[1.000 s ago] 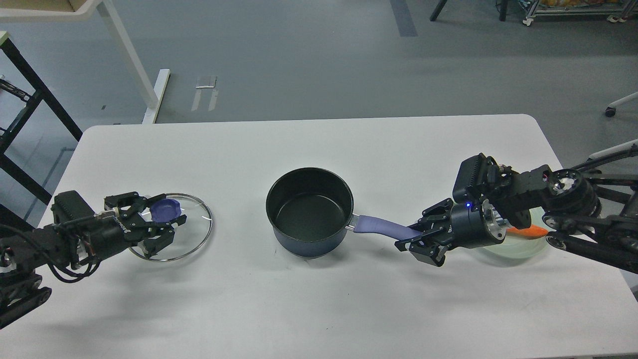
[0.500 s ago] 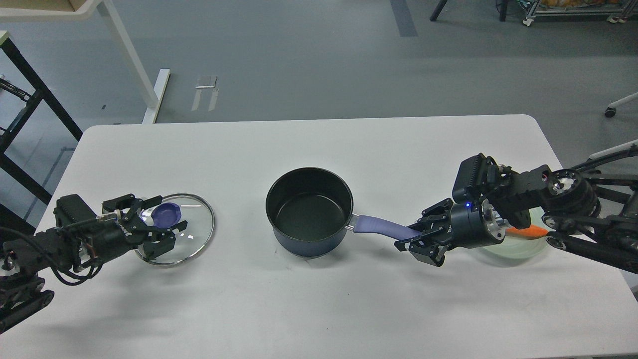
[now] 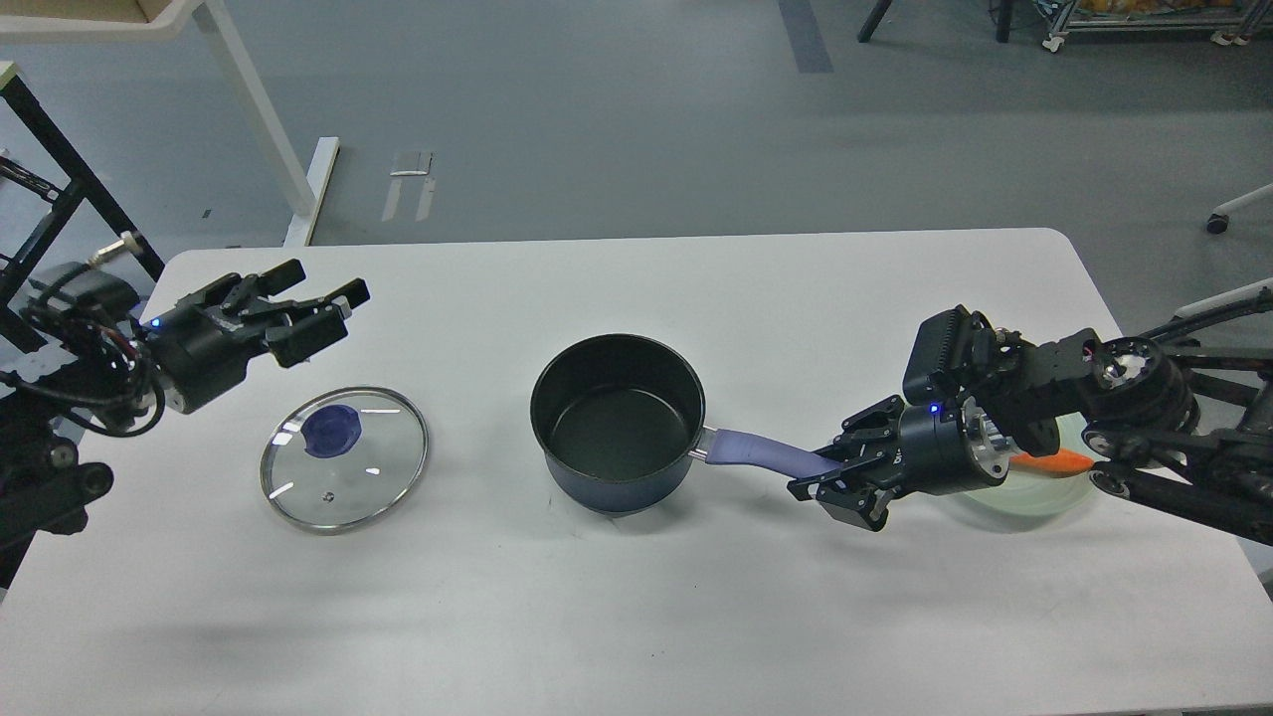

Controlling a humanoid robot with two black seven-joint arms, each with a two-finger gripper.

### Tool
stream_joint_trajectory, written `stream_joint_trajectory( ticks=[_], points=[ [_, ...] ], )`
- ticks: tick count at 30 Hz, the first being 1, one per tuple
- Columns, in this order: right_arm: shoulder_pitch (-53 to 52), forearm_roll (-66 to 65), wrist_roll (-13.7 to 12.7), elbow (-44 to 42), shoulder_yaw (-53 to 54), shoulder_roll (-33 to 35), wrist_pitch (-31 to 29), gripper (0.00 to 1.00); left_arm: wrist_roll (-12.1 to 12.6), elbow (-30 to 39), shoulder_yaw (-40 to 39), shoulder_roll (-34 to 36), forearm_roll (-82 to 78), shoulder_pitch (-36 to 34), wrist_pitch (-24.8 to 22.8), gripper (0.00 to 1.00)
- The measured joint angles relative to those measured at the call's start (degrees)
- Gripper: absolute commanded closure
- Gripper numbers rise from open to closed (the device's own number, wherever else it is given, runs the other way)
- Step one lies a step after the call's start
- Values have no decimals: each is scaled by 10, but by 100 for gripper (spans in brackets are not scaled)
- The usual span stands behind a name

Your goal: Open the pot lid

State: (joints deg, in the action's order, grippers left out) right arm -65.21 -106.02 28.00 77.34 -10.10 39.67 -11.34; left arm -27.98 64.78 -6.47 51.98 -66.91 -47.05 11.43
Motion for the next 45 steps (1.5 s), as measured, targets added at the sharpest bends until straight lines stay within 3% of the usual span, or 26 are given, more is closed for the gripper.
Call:
stream_joint_trajectory(
  ticks=[3, 5, 9, 15, 19, 22, 24, 26, 32, 36, 40, 45],
  points=[
    [0, -1, 0, 0, 0, 0, 0, 69, 0, -4, -1, -3, 176, -34, -93, 1],
    [0, -1, 0, 0, 0, 0, 0, 69, 0, -8, -1, -7, 281, -40, -132, 1],
    [0, -1, 0, 0, -1, 0, 0, 67, 0, -19, -2, -47, 433, -43, -149, 1],
    [1, 0, 0, 0, -1, 2, 0, 60, 0, -126, -53, -142, 556, -35, -166, 1],
    [1, 0, 0, 0, -1, 3, 0, 50, 0, -174, -76, -169, 617, -18, -236, 1],
    [5, 0, 0, 0, -1, 3, 0, 33, 0, -198, -82, -178, 638, -13, -276, 1],
    [7, 0, 0, 0, -1, 4, 0, 23, 0, -206, -83, -180, 647, -11, -287, 1],
    [8, 1, 0, 0, -1, 5, 0, 5, 0, -208, -84, -180, 650, -11, -291, 1],
    [-4, 21, 0, 22, 5, 32, 1, 2, 0, -209, -84, -181, 652, -10, -305, 1],
    [-32, 85, 0, 49, 19, 73, 5, 1, 13, -209, -84, -180, 653, -10, -313, 1],
    [-36, 233, 0, 53, 69, 107, 25, 1, 20, -207, -85, -180, 653, -10, -315, 1],
    [-19, 463, 0, 19, 104, 132, 91, 1, 21, -204, -85, -181, 653, -10, -316, 1]
  ],
)
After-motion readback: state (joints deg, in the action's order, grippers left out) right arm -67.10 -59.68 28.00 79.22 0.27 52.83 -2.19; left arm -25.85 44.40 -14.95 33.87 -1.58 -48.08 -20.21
